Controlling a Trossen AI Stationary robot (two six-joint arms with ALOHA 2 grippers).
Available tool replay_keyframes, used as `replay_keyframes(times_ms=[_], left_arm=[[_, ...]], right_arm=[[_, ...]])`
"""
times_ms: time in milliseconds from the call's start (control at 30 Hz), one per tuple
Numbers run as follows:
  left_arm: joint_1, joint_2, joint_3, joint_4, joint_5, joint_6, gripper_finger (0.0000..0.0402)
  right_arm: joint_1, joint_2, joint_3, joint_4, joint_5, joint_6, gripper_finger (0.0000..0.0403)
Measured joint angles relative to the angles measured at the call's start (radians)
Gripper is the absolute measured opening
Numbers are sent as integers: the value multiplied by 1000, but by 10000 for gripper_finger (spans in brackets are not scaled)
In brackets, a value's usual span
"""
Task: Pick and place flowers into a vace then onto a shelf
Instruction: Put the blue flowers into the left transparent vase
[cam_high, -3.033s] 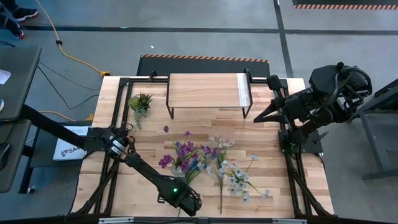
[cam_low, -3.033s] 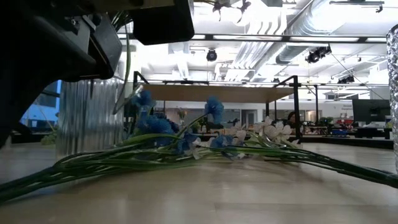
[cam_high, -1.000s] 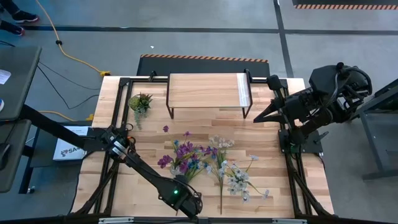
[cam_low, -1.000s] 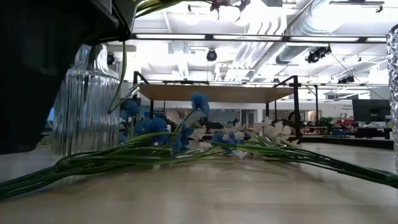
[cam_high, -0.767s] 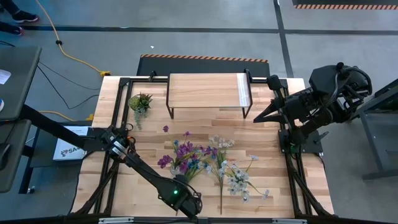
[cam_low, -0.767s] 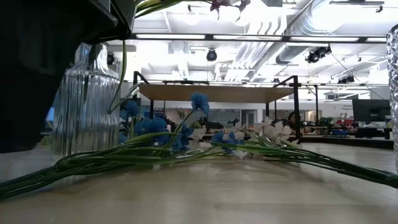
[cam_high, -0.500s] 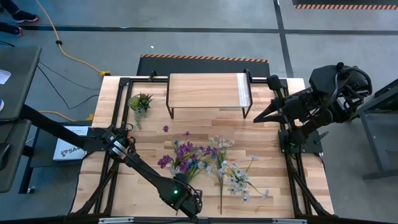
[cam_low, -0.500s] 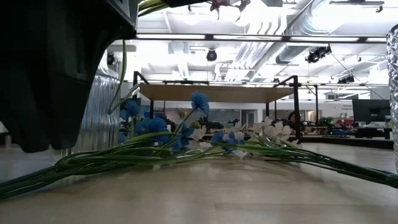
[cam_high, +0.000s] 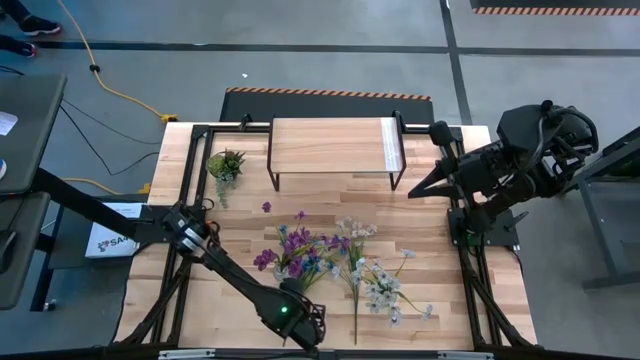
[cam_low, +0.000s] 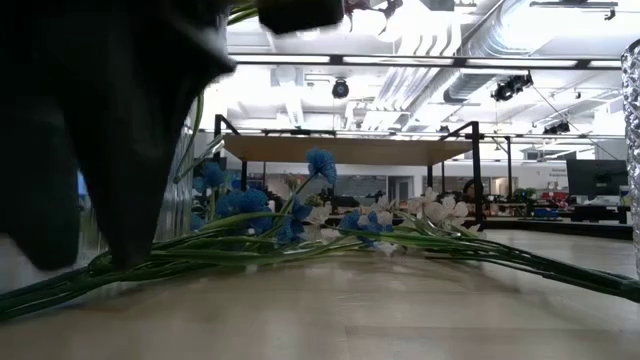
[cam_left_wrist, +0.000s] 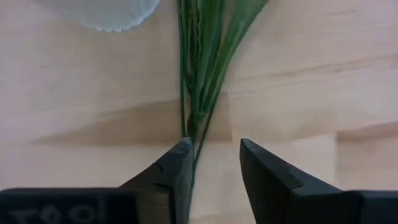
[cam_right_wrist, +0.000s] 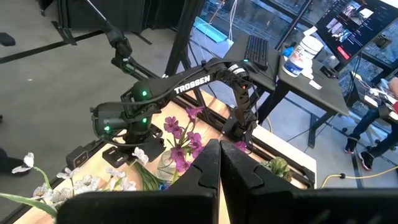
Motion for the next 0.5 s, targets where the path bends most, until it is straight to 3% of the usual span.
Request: replay_keyframes(times_ms=[500], left_arm=[[0,44,2,7,41,1,170]], right_arm=[[0,0,0,0,-19,8,0]])
